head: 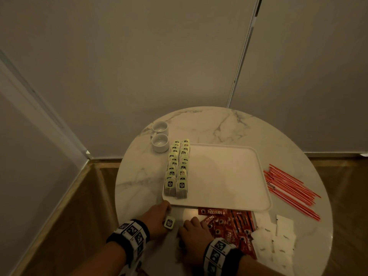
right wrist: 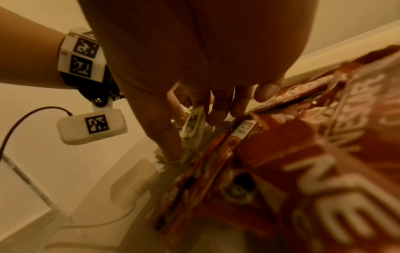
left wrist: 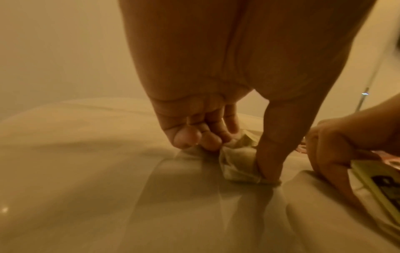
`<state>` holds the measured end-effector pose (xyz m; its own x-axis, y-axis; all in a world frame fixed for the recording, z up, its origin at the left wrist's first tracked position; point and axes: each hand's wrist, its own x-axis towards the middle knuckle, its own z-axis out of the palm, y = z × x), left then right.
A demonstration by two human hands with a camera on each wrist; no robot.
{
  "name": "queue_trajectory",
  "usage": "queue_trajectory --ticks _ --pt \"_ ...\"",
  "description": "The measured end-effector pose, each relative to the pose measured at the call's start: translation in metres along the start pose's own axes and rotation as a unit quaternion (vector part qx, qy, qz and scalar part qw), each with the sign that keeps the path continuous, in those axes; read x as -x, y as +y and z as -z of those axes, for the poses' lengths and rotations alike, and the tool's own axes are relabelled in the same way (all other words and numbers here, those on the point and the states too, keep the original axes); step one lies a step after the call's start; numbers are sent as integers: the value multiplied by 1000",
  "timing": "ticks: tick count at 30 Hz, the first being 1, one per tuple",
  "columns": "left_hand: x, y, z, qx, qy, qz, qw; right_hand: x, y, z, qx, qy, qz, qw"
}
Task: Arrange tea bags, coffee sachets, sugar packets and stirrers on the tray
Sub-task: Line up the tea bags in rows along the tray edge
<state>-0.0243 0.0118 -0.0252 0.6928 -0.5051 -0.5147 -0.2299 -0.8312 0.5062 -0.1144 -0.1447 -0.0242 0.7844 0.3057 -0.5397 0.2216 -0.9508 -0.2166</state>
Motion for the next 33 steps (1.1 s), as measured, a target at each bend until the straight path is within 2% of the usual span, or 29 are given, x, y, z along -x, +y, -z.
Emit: queue_trajectory --ticks 6,9,11,13,15,16,19,22,27,33 --pt "-6 -6 5 -66 -23 30 997 -2 -2 5 6 1 17 1000" --pt "-8 -10 9 -27 -15 26 999 -5 -1 9 -22 -21 18 999" --pt "-8 -12 15 34 -4 23 999 -5 2 18 -81 -23 4 996" --pt "-7 -13 23 104 15 16 994 -6 9 33 -225 -2 -36 974" --pt "-9 -13 32 151 39 13 988 -11 20 48 -366 47 -80 926" --pt "-10 -11 36 164 51 8 985 -15 26 55 -392 83 -102 911" --pt "-17 -4 47 184 87 -6 979 -33 41 71 -383 151 -152 898" --pt "-24 5 52 196 120 0 973 -49 45 76 -382 155 -180 893" --pt "-39 5 49 153 138 12 979 -66 42 69 -364 154 -203 896" --pt "-45 6 50 143 127 13 981 -71 38 61 -413 179 -227 864"
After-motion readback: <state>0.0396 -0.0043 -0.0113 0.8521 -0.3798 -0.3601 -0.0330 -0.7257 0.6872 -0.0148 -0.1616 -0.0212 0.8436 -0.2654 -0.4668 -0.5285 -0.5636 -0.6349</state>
